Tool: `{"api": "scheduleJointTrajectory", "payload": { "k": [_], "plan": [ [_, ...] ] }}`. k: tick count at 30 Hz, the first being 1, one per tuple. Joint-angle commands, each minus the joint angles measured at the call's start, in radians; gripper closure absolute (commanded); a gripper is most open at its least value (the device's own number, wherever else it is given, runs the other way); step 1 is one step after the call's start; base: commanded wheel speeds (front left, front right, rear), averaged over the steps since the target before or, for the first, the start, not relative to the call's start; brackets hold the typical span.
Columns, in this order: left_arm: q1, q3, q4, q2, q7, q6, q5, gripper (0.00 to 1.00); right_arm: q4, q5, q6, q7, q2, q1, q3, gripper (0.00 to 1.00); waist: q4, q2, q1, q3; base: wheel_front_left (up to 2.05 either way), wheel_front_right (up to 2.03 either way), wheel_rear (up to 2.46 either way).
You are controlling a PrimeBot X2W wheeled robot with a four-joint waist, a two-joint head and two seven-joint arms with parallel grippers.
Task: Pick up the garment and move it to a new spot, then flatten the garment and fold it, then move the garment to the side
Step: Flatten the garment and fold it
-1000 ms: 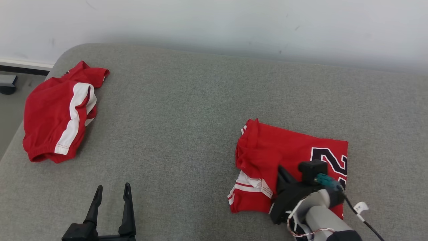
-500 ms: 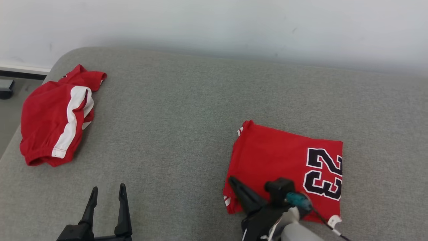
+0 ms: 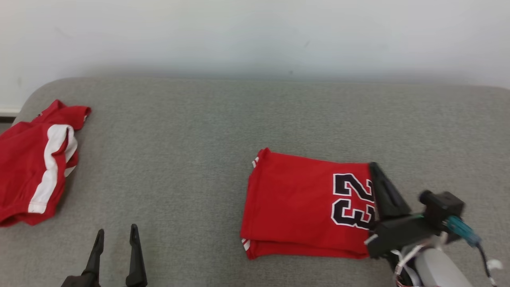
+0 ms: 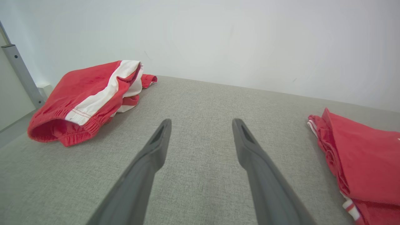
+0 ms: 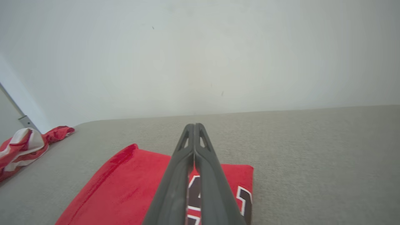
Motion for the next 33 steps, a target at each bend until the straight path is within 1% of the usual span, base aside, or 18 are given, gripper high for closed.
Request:
{"api": "scheduleJointTrajectory", "payload": {
  "k": [1, 6, 10, 13, 14, 15, 16, 17, 19, 21, 24, 33],
  "plan": [
    [0.020, 0.009, -0.007, -0.001, -0.003, 0.004, 0.002, 0.00, -0.023, -0.022, -0.003, 0.000, 0.001, 0.035, -0.041, 1.00, -0.035, 0.0000, 0.0000, -0.018, 0.00, 0.00, 0.00],
    [0.035, 0.023, -0.018, -0.001, -0.003, 0.001, 0.011, 0.00, -0.102, -0.080, -0.003, 0.000, 0.025, 0.140, -0.169, 1.00, -0.084, 0.0000, 0.0000, -0.031, 0.00, 0.00, 0.00],
    [0.043, 0.026, -0.010, -0.001, -0.003, -0.007, 0.024, 0.00, -0.161, -0.114, -0.003, -0.001, 0.046, 0.229, -0.214, 1.00, -0.106, 0.0000, 0.0000, -0.046, 0.00, 0.00, 0.00],
    [0.050, 0.019, -0.014, -0.001, -0.003, -0.005, 0.028, 0.00, -0.197, -0.128, -0.003, 0.000, 0.071, 0.292, -0.248, 1.00, -0.113, 0.0000, 0.0000, -0.056, 0.00, 0.00, 0.00],
    [0.053, 0.017, -0.016, -0.001, -0.003, -0.005, 0.029, 0.00, -0.201, -0.130, -0.003, 0.000, 0.079, 0.310, -0.253, 0.88, -0.115, 0.0000, 0.0000, -0.059, 0.00, 0.00, 0.00],
    [0.055, 0.016, -0.019, -0.001, -0.003, -0.005, 0.031, 0.00, -0.199, -0.130, -0.003, 0.000, 0.087, 0.327, -0.255, 0.67, -0.116, 0.0000, 0.0000, -0.061, 0.00, 0.00, 0.00],
    [0.058, 0.013, -0.020, -0.001, -0.003, -0.007, 0.032, 0.00, -0.197, -0.131, -0.003, 0.000, 0.093, 0.338, -0.255, 0.32, -0.117, 0.0000, 0.0000, -0.064, 0.00, 0.00, 0.00],
    [0.062, 0.011, -0.021, -0.001, -0.003, -0.008, 0.036, 0.00, -0.196, -0.134, -0.003, 0.000, 0.099, 0.344, -0.254, 0.00, -0.118, 0.0000, 0.0000, -0.066, 0.00, 0.00, 0.00],
    [0.065, 0.009, -0.026, -0.001, -0.003, -0.007, 0.045, 0.00, -0.193, -0.135, -0.003, 0.000, 0.109, 0.356, -0.247, 0.00, -0.119, 0.0000, 0.0000, -0.071, 0.00, 0.00, 0.00],
    [0.074, 0.000, -0.034, -0.001, -0.003, -0.004, 0.079, 0.00, -0.189, -0.145, -0.003, 0.000, 0.122, 0.364, -0.252, 0.00, -0.118, 0.0000, 0.0000, -0.075, 0.00, 0.00, 0.00],
    [0.081, -0.002, -0.042, -0.001, -0.003, -0.006, 0.101, 0.00, -0.195, -0.165, -0.003, 0.000, 0.127, 0.369, -0.243, 0.00, -0.114, 0.0000, 0.0000, -0.078, 0.00, 0.00, 0.00],
    [0.111, 0.013, -0.057, -0.001, -0.003, -0.024, 0.121, 0.00, -0.191, -0.179, -0.003, 0.000, 0.138, 0.374, -0.261, 0.00, -0.107, 0.0000, 0.0000, -0.084, 0.00, 0.00, 0.00]
  ]
}}
